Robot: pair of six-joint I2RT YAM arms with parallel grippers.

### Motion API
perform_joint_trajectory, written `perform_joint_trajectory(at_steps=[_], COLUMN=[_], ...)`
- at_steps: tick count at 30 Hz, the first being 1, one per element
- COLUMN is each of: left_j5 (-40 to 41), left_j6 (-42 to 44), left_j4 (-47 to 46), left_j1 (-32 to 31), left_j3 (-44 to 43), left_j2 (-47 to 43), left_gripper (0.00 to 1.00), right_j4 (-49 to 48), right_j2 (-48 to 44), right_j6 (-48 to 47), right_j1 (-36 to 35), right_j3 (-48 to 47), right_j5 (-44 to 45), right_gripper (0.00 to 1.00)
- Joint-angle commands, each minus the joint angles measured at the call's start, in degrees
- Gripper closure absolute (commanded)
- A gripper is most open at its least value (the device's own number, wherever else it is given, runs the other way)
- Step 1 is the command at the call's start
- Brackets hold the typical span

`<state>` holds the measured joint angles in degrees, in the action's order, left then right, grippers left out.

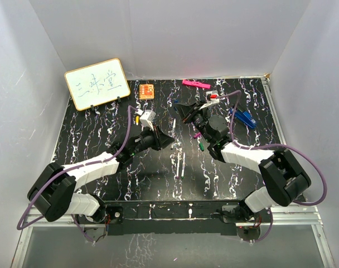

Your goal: Insert the pens into the pen caps

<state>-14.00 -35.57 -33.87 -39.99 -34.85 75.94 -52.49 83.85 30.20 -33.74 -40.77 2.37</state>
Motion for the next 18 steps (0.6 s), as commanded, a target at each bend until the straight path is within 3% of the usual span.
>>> perform_joint_trajectory(at_steps=[1, 18], left_j5=[2.1, 3.0], left_j6=[0.0, 0.0], left_j4=[-3.5, -4.8], left_j1=[-0.3, -0.3], left_j3=[-0.2, -0.5], left_j2=[-2.4, -1.1], left_gripper=[1.00, 1.00], right_j4=[-2.0, -2.8], right_j2=[-1.6, -1.7], right_j6=[1.0, 1.8], right_j1=[-0.4, -1.1], right_j3=[-0.1, 1.2], right_j5=[-1.9, -1.1], right_gripper=[1.00, 1.00])
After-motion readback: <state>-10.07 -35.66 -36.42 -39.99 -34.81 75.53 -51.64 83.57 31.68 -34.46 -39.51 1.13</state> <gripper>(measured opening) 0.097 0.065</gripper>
